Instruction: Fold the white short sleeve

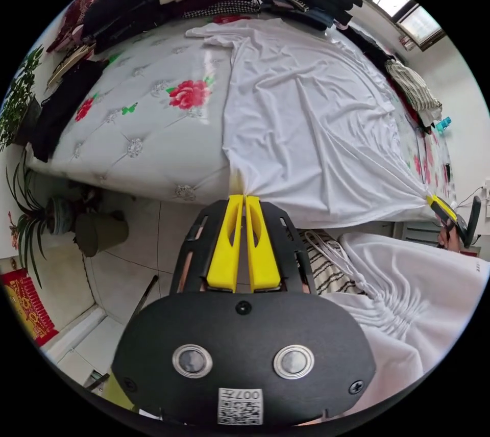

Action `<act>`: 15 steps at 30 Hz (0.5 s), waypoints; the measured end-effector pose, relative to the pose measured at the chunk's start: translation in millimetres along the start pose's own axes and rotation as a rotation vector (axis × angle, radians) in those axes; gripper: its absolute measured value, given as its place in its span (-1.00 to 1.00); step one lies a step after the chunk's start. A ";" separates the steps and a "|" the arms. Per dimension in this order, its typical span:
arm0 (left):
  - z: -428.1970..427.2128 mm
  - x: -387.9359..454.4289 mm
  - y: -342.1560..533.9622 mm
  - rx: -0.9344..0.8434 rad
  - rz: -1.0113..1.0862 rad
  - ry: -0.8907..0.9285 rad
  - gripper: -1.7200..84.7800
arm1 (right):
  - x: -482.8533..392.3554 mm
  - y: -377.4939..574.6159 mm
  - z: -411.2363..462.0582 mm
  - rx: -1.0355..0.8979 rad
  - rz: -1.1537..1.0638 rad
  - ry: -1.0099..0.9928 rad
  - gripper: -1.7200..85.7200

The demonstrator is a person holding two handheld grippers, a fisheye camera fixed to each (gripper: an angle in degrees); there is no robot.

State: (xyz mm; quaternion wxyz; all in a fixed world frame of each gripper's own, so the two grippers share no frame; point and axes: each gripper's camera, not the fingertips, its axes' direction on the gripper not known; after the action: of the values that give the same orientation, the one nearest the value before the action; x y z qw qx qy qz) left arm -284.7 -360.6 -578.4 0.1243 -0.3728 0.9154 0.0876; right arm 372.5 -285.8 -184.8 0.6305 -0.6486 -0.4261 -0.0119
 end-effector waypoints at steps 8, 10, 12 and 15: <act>-52.8 1.0 -31.7 0.115 0.034 0.109 -0.90 | 25.3 -22.6 -19.2 0.068 0.120 -0.006 -0.97; -47.5 12.8 -56.8 0.116 0.076 0.138 -0.78 | 31.2 -29.7 -12.1 0.046 0.151 -0.012 -0.97; -39.9 13.3 -69.8 0.036 0.060 0.142 -0.77 | 33.5 -35.1 -5.2 0.020 0.162 0.009 -0.97; -58.5 2.9 -56.5 0.098 0.049 0.115 -0.77 | 35.2 -37.2 -4.7 0.009 0.184 0.018 -0.97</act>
State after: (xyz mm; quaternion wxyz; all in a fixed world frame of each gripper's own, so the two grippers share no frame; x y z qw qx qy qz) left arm -256.4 -417.2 -527.3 0.0875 -0.3483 0.9330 0.0242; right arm 376.2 -276.7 -134.4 0.6356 -0.6820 -0.3593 0.0422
